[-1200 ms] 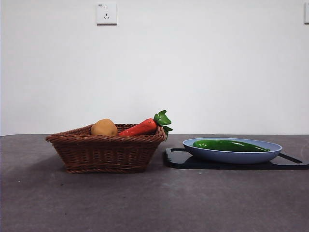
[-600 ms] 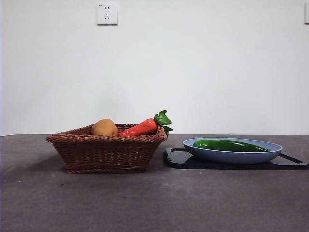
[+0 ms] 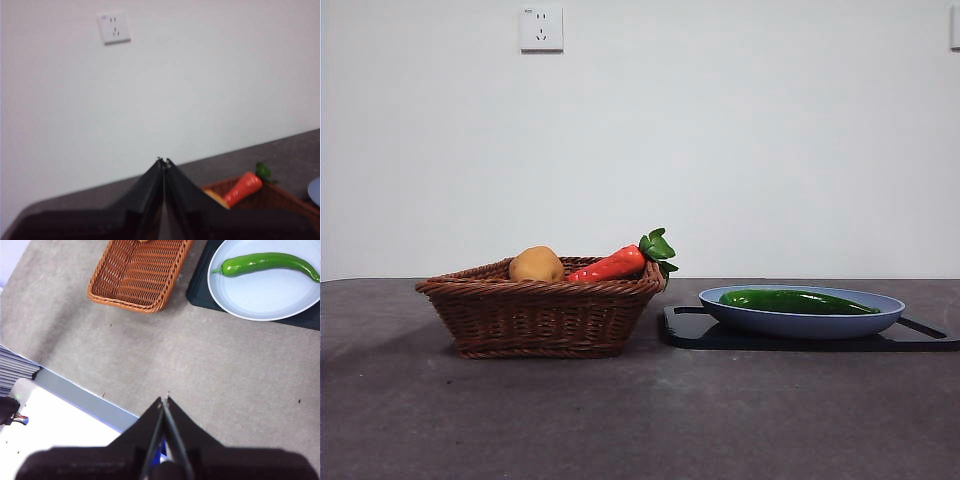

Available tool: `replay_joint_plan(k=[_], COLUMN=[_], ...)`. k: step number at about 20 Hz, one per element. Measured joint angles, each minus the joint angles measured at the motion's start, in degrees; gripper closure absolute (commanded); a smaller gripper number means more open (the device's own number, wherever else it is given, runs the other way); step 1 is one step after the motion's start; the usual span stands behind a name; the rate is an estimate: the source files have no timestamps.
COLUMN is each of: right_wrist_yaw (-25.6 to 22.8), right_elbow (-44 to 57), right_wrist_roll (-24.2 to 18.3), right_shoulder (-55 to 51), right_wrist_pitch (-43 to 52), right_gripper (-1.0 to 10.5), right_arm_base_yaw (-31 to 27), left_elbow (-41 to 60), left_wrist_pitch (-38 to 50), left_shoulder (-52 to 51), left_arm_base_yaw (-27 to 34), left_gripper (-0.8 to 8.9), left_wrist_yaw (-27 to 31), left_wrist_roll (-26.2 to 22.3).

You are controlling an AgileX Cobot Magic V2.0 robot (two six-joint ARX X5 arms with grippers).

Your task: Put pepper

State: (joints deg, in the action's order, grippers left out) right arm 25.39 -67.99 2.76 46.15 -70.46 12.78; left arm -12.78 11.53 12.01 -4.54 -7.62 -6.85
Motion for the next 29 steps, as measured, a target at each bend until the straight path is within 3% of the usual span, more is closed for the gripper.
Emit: replay_joint_plan(k=[6,17,29], right_wrist_yaw=[0.0,0.0,0.0], right_elbow=[0.0,0.0,0.0], right_wrist_roll=[0.0,0.0,0.0], right_shoulder=[0.0,0.1,0.0], right_wrist_pitch=[0.0,0.0,0.0], right_gripper=[9.4,9.4,9.4], right_arm_base_yaw=[0.0,0.0,0.0], left_elbow=[10.2,11.5,11.5], left_wrist_pitch=[-5.6,-22.0,-22.6], left_shoulder=[-8.9,-11.7,-11.7], left_arm_base_yaw=[0.7,0.7,0.7], left_gripper=[8.05,8.05,8.05], left_wrist_yaw=[0.0,0.0,0.0], left_wrist_roll=[3.8,5.4,5.4])
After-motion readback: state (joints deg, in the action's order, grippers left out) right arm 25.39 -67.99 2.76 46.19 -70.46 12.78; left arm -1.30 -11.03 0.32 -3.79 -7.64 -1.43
